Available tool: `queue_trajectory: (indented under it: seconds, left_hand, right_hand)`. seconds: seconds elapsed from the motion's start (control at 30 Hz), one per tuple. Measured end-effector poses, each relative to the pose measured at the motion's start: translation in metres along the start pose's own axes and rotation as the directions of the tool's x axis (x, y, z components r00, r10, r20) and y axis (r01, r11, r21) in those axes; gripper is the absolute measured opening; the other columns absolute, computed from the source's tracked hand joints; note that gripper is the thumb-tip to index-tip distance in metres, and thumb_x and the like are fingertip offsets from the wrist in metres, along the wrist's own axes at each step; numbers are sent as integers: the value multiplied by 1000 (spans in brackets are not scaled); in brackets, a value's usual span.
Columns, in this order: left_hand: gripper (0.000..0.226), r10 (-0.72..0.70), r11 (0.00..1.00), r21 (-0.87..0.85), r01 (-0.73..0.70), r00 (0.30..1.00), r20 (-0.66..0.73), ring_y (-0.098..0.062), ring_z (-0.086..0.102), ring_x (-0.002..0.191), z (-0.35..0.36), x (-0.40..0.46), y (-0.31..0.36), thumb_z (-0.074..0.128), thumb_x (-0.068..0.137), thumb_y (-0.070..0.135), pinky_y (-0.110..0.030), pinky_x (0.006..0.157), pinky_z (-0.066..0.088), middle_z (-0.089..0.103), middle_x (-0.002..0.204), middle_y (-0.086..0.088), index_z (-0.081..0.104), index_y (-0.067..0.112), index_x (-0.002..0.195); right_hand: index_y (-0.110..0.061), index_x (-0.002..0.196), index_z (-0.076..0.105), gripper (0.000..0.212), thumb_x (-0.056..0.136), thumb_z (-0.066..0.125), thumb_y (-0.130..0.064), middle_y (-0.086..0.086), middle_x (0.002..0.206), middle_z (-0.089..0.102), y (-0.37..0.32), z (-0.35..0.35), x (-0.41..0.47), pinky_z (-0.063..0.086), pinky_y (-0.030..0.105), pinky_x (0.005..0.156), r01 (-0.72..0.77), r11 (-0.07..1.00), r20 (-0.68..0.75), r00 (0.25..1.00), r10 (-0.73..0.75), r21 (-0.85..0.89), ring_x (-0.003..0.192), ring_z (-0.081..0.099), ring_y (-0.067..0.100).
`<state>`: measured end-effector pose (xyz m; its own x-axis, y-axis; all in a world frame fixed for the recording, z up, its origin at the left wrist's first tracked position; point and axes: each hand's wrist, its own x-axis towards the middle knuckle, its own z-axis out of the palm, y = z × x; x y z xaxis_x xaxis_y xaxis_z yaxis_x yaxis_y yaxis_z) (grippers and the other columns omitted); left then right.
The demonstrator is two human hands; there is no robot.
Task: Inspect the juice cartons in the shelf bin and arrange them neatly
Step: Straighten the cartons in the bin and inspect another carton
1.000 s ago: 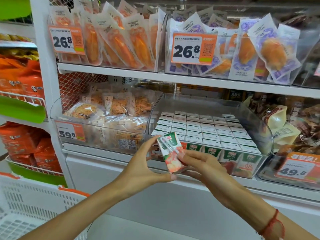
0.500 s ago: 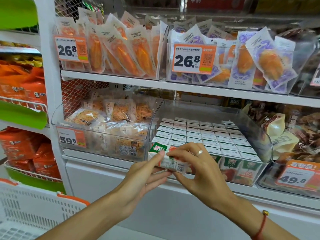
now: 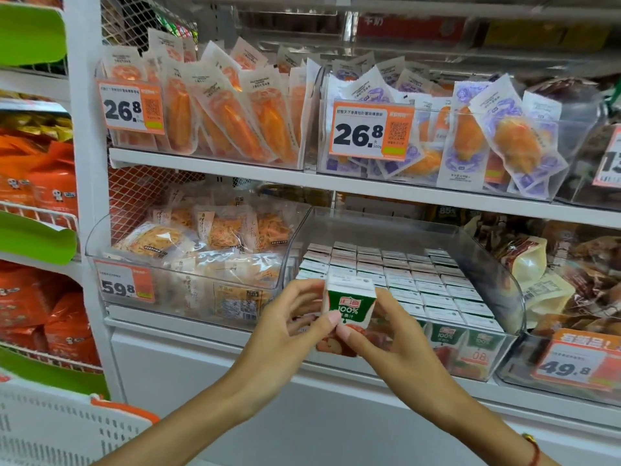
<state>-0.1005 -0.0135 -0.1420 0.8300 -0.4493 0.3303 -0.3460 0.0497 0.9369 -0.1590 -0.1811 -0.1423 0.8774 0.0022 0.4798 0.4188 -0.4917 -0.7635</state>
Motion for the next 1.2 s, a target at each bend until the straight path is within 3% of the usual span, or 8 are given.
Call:
queue_trajectory:
  seconds: [0.1, 0.2, 0.3, 0.43, 0.6, 0.83, 1.03, 1.2]
  left_hand:
    - [45, 72, 990, 122, -65, 996, -51, 9, 52, 116, -6, 21, 1, 61, 74, 61, -19, 95, 43, 60, 119, 29, 53, 50, 118]
    - [46, 194, 898, 428, -104, 966, -172, 17, 45, 110, -19, 49, -11, 53, 87, 57, -16, 92, 37, 45, 124, 37, 40, 47, 130]
    - [51, 270, 761, 642, -91, 945, -185, -1, 45, 124, -32, 73, -35, 47, 97, 43, -25, 98, 39, 41, 142, 20, 30, 37, 145]
    - [62, 253, 633, 768, -99, 964, -84, -6, 43, 132, -38, 83, -65, 21, 94, 57, -25, 105, 34, 38, 150, 16, 13, 39, 152]
    - [53, 380, 579, 801, -153, 920, -99, -5, 44, 125, -36, 83, -78, 27, 103, 43, -15, 101, 24, 49, 144, 12, 22, 28, 154]
    - [53, 451, 537, 830, -151, 883, -131, -5, 44, 109, -33, 83, -81, 35, 96, 32, -29, 93, 45, 66, 124, 6, 40, 16, 147]
    - [53, 465, 513, 847, -143, 875, -134, -5, 43, 108, -32, 85, -81, 37, 95, 31, -29, 93, 45, 67, 121, 6, 42, 15, 145]
    - [53, 472, 505, 850, -148, 872, -128, -5, 44, 109, -33, 84, -81, 38, 94, 30, -21, 95, 41, 67, 121, 6, 45, 14, 144]
  right_hand:
    - [-35, 113, 53, 39, 79, 70, -42, -29, 110, 64, -3, -14, 19, 49, 14, 85, 60, 990, -145, 986, -78, -126, 105, 61, -3]
    - [-34, 108, 47, 42, 80, 78, -26, -30, 105, 60, 5, -35, 52, 51, 16, 76, 45, 966, -222, 970, -104, -253, 96, 63, 0]
    - [-33, 120, 45, 53, 83, 75, -11, -25, 103, 60, 24, -48, 92, 54, 25, 72, 50, 919, -167, 978, -125, -392, 91, 63, 6]
    - [-20, 125, 52, 43, 87, 71, -16, 4, 112, 66, 63, -52, 145, 53, 34, 77, 91, 785, -53, 987, -155, -613, 97, 60, 21]
    - [-12, 126, 55, 43, 87, 71, -15, 14, 124, 55, 97, -38, 208, 49, 35, 87, 22, 743, -60, 995, -84, -668, 107, 58, 32]
    - [-16, 139, 47, 62, 84, 74, -15, 8, 141, 50, 114, -15, 244, 42, 44, 106, -72, 811, -6, 996, 84, -581, 128, 47, 30]
    - [-16, 136, 45, 56, 86, 71, -9, 10, 141, 49, 118, -15, 248, 49, 39, 98, -72, 880, 82, 989, 124, -470, 119, 53, 28]
    - [-16, 134, 49, 44, 93, 63, -24, 4, 139, 50, 139, -16, 241, 41, 23, 92, -98, 825, 125, 972, 200, -557, 110, 53, 17]
